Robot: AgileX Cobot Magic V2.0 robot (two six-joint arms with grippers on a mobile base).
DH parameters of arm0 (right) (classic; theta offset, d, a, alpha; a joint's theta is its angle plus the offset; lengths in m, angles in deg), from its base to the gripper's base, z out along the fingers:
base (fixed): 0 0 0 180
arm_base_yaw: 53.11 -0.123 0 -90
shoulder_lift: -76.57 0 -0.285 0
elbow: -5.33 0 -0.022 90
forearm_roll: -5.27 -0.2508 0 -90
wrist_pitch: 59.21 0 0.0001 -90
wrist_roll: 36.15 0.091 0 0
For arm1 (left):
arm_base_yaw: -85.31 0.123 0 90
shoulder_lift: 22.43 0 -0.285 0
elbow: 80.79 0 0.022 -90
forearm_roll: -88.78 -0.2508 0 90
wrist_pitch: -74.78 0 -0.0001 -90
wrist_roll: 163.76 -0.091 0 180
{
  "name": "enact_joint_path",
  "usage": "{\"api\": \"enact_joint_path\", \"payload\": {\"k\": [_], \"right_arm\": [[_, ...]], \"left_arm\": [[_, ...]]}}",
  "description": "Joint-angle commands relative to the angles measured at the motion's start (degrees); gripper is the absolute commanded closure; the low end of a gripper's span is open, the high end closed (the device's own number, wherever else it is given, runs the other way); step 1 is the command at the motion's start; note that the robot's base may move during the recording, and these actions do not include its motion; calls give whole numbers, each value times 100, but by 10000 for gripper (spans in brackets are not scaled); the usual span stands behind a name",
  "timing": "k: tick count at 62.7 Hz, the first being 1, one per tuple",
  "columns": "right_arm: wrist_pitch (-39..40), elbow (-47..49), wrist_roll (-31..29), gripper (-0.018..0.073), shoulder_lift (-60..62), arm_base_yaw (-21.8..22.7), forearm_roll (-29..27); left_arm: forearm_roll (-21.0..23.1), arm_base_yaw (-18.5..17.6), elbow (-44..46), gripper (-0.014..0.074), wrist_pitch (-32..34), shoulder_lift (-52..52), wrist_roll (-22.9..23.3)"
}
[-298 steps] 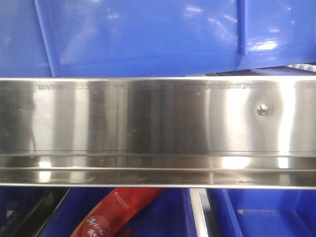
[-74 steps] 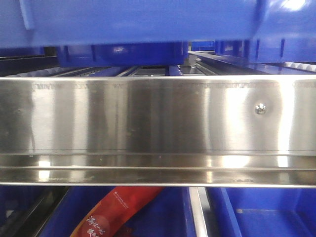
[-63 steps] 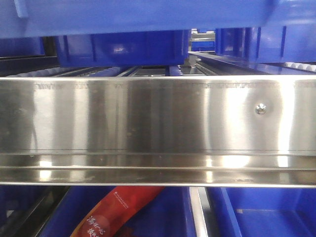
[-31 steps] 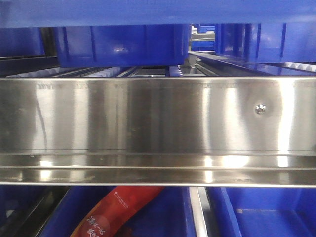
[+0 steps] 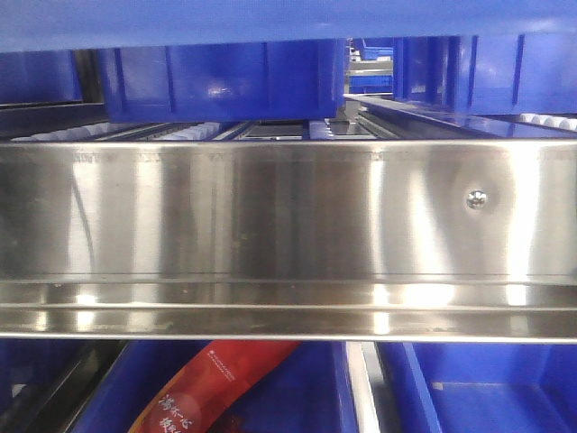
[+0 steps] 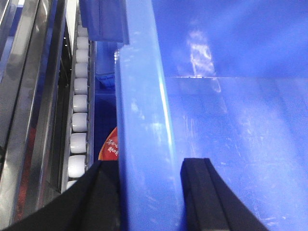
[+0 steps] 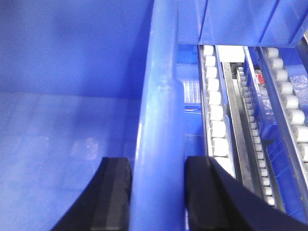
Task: Move blue bin to conveyor side
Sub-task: 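Lift the blue bin with both grippers and pull it off the rack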
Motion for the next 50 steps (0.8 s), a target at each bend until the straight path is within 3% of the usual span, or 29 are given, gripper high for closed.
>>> {"api": "enact_joint_path", "payload": {"k": [1, 50], "right_arm": [[558, 68, -32, 638, 136, 4, 91], [547, 68, -32, 638, 136, 4, 91]], "left_arm": [[84, -58, 83, 616, 486, 144, -86], [84, -58, 83, 616, 486, 144, -86]]}}
